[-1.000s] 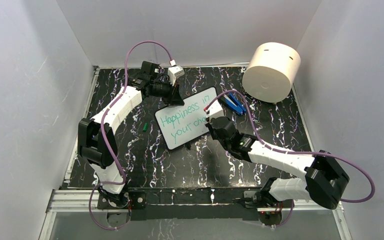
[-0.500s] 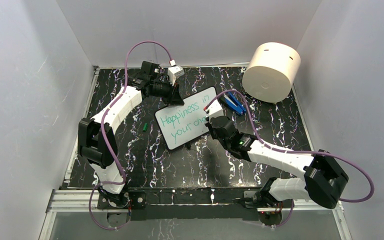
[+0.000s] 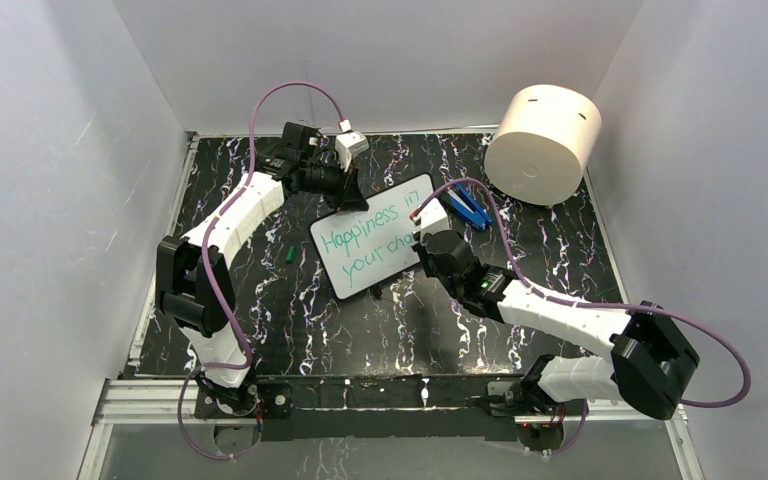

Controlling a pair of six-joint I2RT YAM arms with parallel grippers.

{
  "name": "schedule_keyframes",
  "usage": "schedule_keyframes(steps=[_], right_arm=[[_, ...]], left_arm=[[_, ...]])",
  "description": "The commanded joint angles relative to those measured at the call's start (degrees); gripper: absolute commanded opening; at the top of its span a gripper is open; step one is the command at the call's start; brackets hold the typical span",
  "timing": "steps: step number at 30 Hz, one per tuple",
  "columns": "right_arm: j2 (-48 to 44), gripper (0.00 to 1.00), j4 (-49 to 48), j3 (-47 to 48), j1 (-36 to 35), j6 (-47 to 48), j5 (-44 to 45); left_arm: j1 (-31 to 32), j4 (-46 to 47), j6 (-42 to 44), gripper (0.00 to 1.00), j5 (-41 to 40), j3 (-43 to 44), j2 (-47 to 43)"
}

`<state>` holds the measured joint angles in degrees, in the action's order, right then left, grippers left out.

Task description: Write a sentence on the whiteboard

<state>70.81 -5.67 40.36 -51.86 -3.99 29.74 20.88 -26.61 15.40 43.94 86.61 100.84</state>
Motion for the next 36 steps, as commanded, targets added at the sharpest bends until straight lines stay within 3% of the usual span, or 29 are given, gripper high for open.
schedule_keyframes(steps=[1,36], right_arm=[[-1.4,0.00,-2.2,1.3,0.6,0.2,0.1],[0.0,0.00,2.5,0.2,1.0,-2.4,-2.7]], left_arm=[[1.4,-7.6,2.4,0.00,-2.0,-2.2,2.0],[1.4,-7.6,2.4,0.00,-1.8,-2.1,2.2]])
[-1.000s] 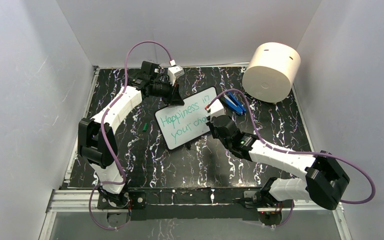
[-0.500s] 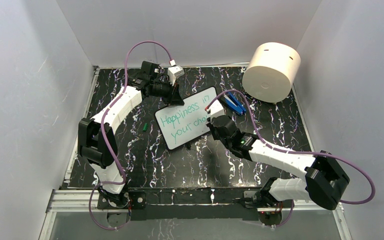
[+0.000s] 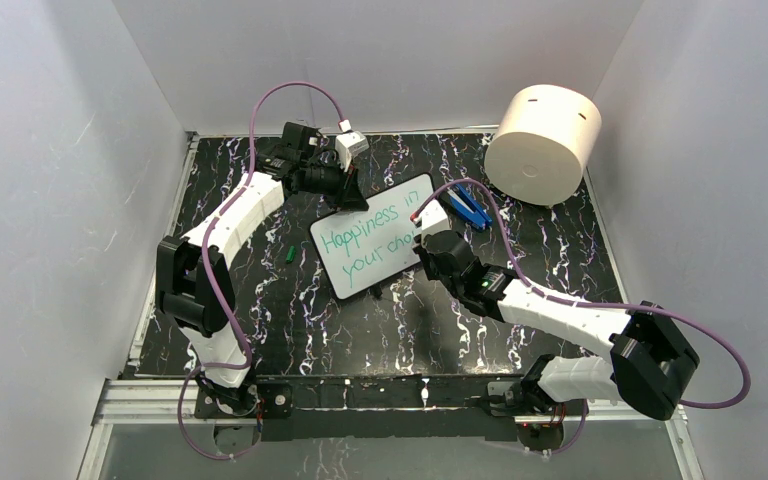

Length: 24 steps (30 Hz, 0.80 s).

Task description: Write a sentence on the whiteboard

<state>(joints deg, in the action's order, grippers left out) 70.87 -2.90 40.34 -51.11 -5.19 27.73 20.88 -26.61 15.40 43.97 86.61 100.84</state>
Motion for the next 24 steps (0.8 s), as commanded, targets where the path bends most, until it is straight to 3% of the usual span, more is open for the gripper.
schedule_keyframes(steps=[1,24], right_arm=[[-0.1,0.00,-0.3,0.1,0.3,-1.3,-0.7],[-2.4,0.00,1.6,0.3,0.3,-2.2,-1.3]], left_arm=[[1.4,-7.6,2.4,0.00,-1.7,-2.1,2.1],[1.4,-7.6,2.3,0.00,-1.8,-2.0,2.1]])
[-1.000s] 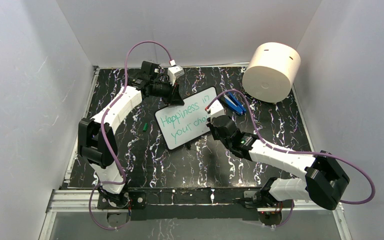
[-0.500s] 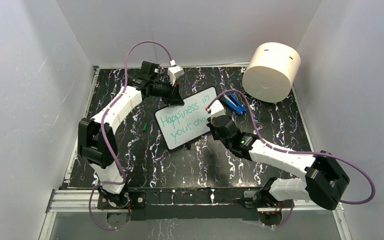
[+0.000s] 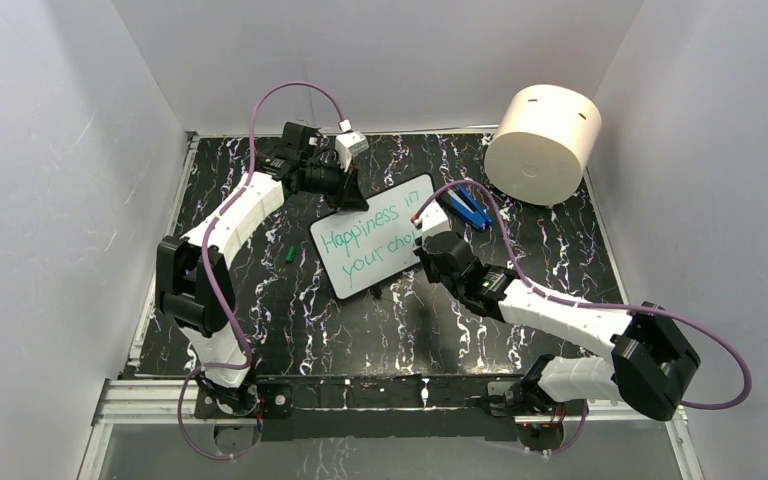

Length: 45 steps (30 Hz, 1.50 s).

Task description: Write a sentence on the whiteboard

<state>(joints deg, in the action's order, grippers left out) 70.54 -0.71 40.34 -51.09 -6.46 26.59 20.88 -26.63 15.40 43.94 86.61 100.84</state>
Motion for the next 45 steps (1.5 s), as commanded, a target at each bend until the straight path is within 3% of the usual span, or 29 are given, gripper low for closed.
schedule_keyframes(steps=[1,9,45], right_arm=[[-2.4,0.00,-0.6,0.4,0.2,-0.9,-0.1],[-5.2,0.00,-4.0,0.6,0.3,1.2,0.8],[1.2,0.00,-9.7,4.0,0.4,2.8,2.2]], left_arm=[[1.4,-7.6,2.3,0.00,-1.9,-2.0,2.0],[1.4,-7.6,2.3,0.00,-2.0,-2.1,2.4],[1.4,-7.6,2.3,0.00,-1.3,-2.2,2.2]])
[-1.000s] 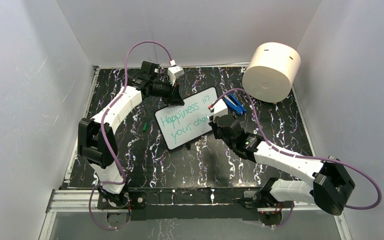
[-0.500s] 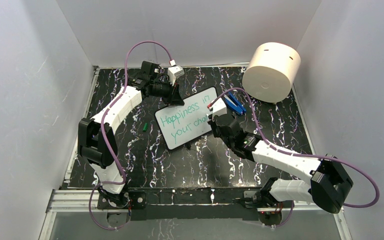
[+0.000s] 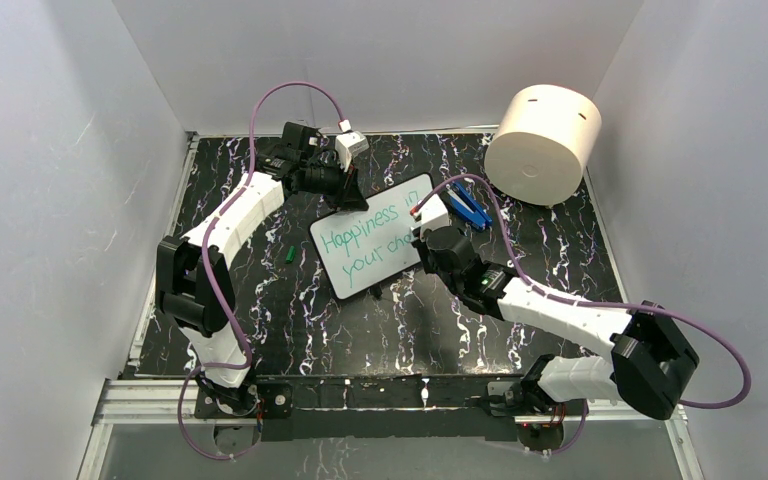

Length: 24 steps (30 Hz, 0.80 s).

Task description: Write a sentence on the whiteboard

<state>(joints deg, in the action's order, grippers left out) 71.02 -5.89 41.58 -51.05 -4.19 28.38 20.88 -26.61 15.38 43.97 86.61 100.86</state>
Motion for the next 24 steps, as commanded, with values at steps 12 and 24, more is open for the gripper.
schedule_keyframes(steps=[12,24], right_arm=[[-3.9,0.00,0.1,1.5,0.7,0.4,-0.4],[-7.4,0.00,3.0,-1.4,1.1,-0.2,0.3]], left_arm=[[1.4,-7.6,2.6,0.00,-2.9,-2.4,1.9],[1.4,-7.6,2.6,0.00,-3.2,-2.5,2.2]])
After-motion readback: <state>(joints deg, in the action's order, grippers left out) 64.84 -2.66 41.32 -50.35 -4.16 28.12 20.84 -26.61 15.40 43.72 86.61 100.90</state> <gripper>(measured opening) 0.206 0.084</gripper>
